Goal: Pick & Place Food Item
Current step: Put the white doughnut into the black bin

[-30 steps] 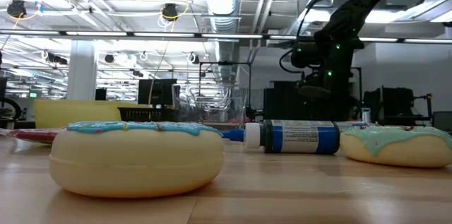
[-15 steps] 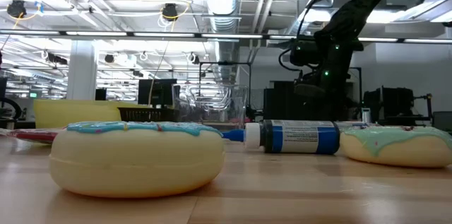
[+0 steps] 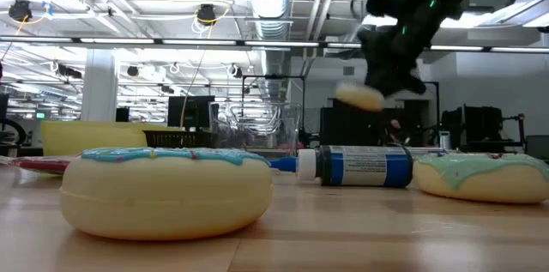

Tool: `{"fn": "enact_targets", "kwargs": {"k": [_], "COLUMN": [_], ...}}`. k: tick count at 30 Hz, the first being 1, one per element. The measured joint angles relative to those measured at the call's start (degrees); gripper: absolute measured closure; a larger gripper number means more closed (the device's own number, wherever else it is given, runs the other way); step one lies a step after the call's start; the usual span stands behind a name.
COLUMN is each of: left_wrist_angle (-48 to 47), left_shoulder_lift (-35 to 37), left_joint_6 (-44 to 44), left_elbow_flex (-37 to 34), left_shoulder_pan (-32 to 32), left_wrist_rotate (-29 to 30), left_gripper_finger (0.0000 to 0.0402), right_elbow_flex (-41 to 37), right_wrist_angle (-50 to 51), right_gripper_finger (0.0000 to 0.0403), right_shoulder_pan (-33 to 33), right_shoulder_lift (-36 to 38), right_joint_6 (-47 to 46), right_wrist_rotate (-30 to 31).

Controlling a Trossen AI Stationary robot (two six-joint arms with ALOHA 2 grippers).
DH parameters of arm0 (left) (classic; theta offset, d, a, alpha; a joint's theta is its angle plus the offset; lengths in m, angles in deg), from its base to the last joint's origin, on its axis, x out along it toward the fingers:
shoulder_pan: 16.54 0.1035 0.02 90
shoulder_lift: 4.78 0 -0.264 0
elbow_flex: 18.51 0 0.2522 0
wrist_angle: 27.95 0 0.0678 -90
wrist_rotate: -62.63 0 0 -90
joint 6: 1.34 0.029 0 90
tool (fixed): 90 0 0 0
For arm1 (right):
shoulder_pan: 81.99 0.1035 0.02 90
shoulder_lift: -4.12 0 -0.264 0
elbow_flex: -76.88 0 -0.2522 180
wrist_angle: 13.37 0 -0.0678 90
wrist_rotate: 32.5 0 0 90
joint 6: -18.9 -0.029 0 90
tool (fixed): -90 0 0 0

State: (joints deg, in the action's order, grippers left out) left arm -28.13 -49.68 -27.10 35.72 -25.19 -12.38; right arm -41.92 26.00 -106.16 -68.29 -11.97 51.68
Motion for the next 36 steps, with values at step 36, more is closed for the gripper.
{"fn": "enact_targets", "kwargs": {"k": [36], "left_wrist_angle": [-5.49], "left_shoulder_lift": [-26.01], "left_joint_6": [-11.93], "left_elbow_flex": [16.48], "left_shoulder_pan": [8.16], "left_wrist_rotate": [-0.46], "left_gripper_finger": [0.0152], "right_elbow_flex": [40.87], "right_wrist_angle": [10.8], "right_gripper_finger": [0.0296], "right_shoulder_pan": [23.79], "right_shoulder_lift": [-13.79], "right_joint_6": [7.43], "right_wrist_rotate": [24.06]}}
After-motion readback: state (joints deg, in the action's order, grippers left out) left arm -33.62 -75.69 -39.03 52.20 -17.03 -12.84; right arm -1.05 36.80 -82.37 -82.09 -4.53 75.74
